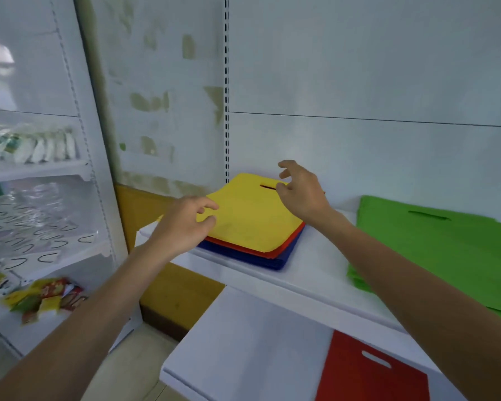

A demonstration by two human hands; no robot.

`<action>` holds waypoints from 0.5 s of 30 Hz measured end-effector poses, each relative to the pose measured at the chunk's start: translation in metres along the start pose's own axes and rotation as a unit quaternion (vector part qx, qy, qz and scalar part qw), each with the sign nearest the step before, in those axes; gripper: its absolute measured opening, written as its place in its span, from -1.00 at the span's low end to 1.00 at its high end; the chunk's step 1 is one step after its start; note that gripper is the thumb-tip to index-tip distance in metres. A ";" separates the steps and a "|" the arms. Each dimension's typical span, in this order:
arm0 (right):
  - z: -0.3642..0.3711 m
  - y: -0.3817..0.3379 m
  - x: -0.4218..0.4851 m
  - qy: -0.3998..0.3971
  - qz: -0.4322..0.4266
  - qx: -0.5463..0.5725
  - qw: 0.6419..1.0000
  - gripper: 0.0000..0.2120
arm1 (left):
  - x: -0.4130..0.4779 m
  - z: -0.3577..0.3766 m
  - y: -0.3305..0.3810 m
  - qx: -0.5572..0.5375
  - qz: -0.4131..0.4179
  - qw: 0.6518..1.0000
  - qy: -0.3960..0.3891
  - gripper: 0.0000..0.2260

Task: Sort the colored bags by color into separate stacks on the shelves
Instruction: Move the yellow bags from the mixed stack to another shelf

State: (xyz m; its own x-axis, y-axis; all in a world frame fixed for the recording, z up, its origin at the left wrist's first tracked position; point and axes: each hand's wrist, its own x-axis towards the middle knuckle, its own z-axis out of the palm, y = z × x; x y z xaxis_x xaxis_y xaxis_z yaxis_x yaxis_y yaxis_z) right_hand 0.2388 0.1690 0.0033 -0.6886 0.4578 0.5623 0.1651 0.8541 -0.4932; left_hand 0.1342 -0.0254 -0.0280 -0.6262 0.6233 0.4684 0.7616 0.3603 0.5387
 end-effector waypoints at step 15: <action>0.048 0.029 0.014 0.044 0.332 -0.167 0.927 -0.55 | 0.129 0.031 -0.111 -0.020 -0.046 0.986 -0.159 -0.66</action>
State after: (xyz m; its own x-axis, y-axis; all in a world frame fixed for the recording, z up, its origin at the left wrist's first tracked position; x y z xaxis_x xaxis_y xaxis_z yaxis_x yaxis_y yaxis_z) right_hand 0.2004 0.1886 -0.0351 -0.2996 0.9157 0.2679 0.7517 0.3995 -0.5248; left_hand -0.0261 0.0363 -0.0487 -0.6034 0.7774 0.1775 0.6932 0.4014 0.5986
